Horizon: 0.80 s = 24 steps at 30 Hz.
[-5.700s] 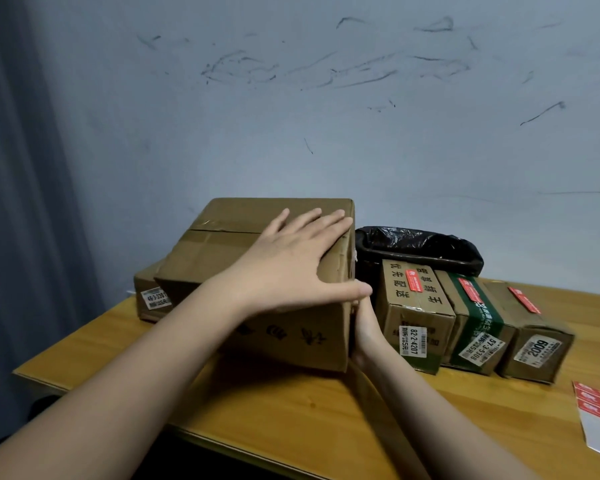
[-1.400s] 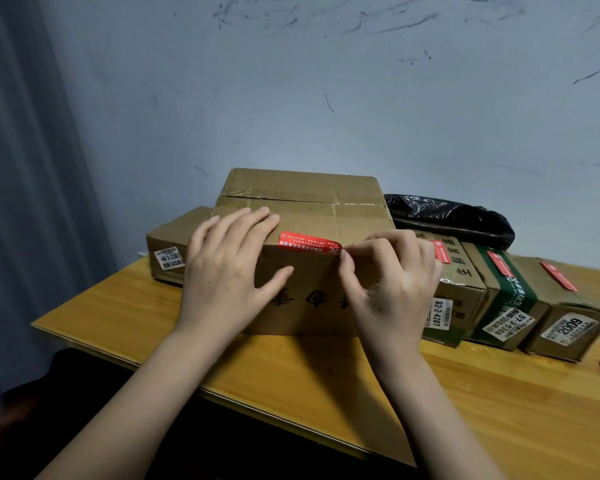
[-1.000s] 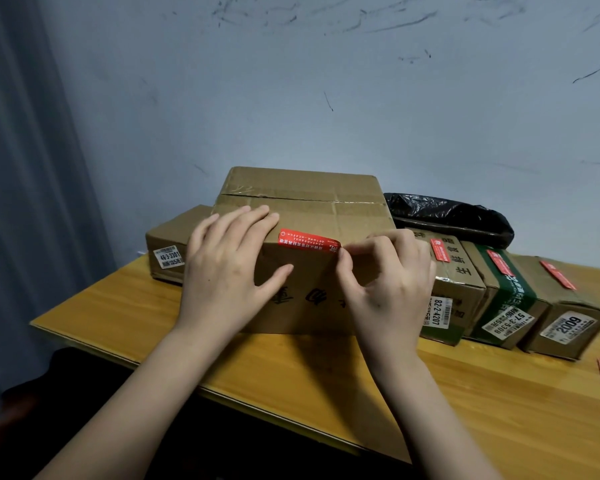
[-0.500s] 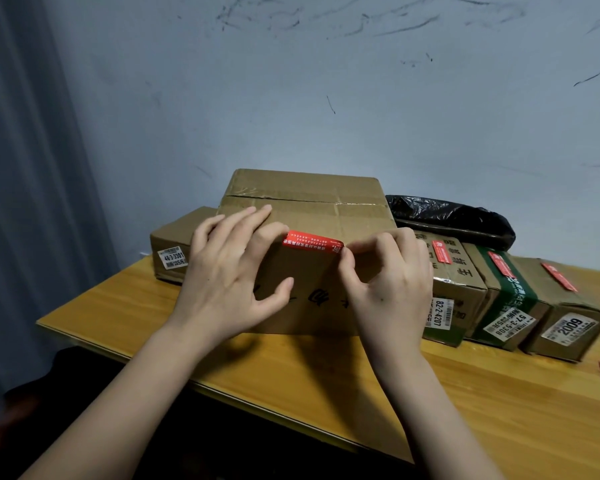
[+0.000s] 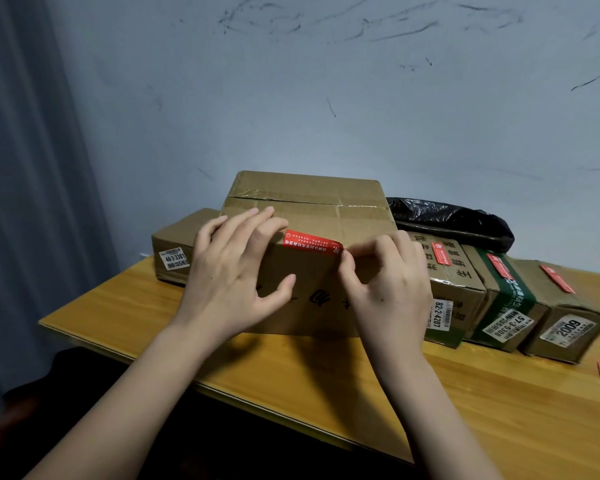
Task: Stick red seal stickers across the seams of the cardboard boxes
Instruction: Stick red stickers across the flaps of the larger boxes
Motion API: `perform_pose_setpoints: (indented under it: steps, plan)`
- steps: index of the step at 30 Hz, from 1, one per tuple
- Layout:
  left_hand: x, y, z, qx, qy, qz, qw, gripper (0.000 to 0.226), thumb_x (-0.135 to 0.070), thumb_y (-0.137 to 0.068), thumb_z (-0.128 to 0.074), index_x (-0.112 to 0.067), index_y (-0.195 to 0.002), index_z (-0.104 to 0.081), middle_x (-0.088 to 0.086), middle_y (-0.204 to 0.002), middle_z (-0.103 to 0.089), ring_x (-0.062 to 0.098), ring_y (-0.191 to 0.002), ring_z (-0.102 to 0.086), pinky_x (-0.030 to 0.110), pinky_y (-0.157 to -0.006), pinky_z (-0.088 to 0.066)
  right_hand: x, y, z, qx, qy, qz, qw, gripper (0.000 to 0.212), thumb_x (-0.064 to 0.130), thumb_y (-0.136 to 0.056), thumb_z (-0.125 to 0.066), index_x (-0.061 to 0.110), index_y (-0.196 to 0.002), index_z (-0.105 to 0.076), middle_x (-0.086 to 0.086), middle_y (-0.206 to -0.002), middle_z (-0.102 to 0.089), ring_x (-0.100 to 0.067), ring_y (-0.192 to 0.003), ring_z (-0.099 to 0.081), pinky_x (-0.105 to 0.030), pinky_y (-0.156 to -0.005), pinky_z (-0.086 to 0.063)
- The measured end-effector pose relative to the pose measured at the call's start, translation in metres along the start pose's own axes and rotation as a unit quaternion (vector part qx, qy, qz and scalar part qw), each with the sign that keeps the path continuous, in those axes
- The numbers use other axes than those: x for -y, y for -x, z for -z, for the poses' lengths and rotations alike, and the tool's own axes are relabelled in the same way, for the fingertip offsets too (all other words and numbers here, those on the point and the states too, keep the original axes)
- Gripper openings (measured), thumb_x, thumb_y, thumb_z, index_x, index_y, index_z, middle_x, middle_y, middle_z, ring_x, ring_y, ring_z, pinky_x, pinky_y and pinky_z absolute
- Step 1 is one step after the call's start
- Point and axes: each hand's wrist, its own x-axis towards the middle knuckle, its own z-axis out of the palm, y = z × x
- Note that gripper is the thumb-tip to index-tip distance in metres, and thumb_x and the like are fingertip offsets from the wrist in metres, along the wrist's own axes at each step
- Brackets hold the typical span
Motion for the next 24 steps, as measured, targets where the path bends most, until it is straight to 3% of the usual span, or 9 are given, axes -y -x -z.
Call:
perform_pose_setpoints:
  steps: [10, 16, 24]
  plan:
    - [0.001, -0.001, -0.002, -0.004, 0.004, 0.004, 1.000, 0.061, -0.051, -0.081, -0.051, -0.019, -0.132, -0.040, 0.005, -0.138, -0.053, 0.023, -0.129, -0.046, 0.043, -0.108, -0.027, 0.005, -0.002, 0.005, 0.008, 0.000, -0.002, 1.000, 0.011, 0.028, -0.081, -0.062, 0.018, -0.077, -0.059, 0.005, -0.077, -0.061, -0.018, -0.075, -0.054, -0.031, -0.062, -0.041]
    - [0.001, -0.001, -0.003, -0.009, -0.002, 0.005, 1.000, 0.062, -0.051, -0.081, -0.051, -0.018, -0.132, -0.040, 0.005, -0.138, -0.053, 0.023, -0.129, -0.046, 0.042, -0.108, -0.027, 0.010, -0.008, 0.010, 0.070, -0.046, -0.066, 0.994, 0.015, 0.037, -0.081, -0.066, 0.026, -0.077, -0.057, 0.016, -0.068, -0.056, -0.013, -0.075, -0.058, -0.030, -0.064, -0.043]
    - [0.001, -0.001, -0.003, -0.017, -0.002, 0.011, 1.000, 0.064, -0.050, -0.080, -0.051, -0.016, -0.132, -0.038, 0.006, -0.136, -0.054, 0.023, -0.127, -0.047, 0.039, -0.109, -0.024, 0.012, -0.021, 0.013, 0.142, -0.125, -0.167, 0.968, 0.022, 0.038, -0.081, -0.069, 0.023, -0.072, -0.056, 0.015, -0.059, -0.057, -0.006, -0.066, -0.058, -0.035, -0.064, -0.049]
